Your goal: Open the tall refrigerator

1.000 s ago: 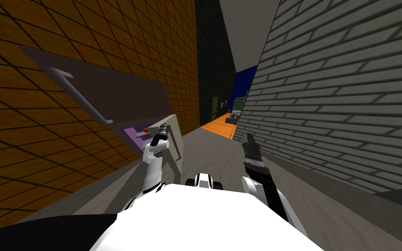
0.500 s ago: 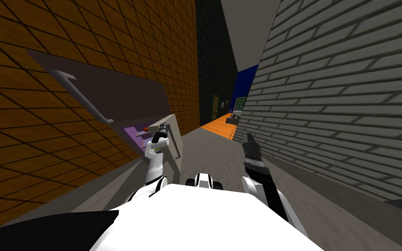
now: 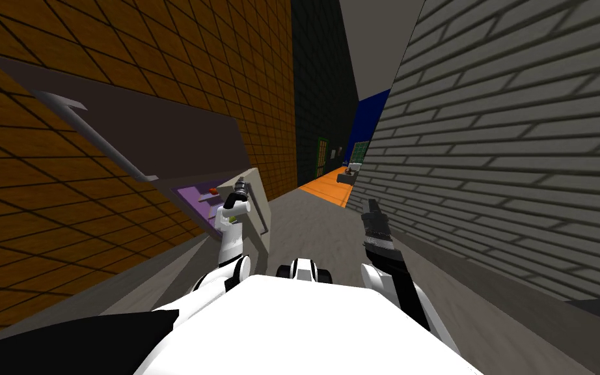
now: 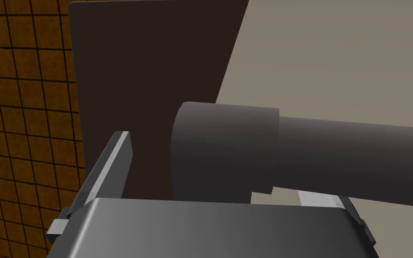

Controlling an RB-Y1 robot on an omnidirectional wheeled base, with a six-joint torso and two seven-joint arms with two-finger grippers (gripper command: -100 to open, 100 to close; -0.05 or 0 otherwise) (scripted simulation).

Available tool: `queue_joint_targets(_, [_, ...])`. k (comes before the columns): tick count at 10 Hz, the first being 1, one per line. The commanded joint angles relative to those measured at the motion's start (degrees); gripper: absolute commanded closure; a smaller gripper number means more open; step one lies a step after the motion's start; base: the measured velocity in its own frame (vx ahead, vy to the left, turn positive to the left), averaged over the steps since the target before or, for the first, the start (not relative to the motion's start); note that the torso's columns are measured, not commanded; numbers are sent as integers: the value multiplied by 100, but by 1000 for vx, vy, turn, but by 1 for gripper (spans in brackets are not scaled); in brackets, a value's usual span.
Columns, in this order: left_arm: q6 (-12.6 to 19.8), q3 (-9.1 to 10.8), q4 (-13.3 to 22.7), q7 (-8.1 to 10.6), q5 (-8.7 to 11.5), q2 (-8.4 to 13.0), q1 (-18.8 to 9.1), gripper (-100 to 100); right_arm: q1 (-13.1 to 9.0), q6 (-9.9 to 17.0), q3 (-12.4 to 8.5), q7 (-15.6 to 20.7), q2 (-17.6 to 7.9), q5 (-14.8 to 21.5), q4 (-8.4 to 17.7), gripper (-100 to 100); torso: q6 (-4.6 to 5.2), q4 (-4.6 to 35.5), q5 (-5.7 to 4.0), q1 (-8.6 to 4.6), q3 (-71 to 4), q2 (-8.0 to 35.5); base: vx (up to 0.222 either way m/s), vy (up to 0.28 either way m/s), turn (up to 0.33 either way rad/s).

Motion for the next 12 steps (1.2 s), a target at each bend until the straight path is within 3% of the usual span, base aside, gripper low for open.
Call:
queue_joint_targets(1, [327,51,-186,-16,18,115,-95,-100,0,0,0,0,0,0,0,0,1,11,-11,-7,4,9,-12,14,-5])
queue_joint_targets(2, [553,78,-310,-31,15,174,-182,-100,0,0,0,0,0,0,0,0,8,17,-24,-23,-2,4,-21,10,-6])
queue_joint_targets(6, [894,118,-496,-52,11,263,-313,-100,0,0,0,0,0,0,0,0,34,52,-82,-78,-27,-19,-13,2,-14])
queue_joint_targets(7, [942,109,-364,-55,36,206,-187,-100,0,0,0,0,0,0,0,0,35,68,-98,-84,-28,-15,-9,-4,10])
queue_joint_targets(8, [995,112,-368,-58,38,201,-172,0,0,0,0,0,0,0,0,0,25,38,-67,-85,-11,-2,0,0,0])
queue_joint_targets(12, [996,110,-363,-57,38,196,-169,0,0,0,0,0,0,0,0,0,1,1,-9,-46,14,18,0,0,0])
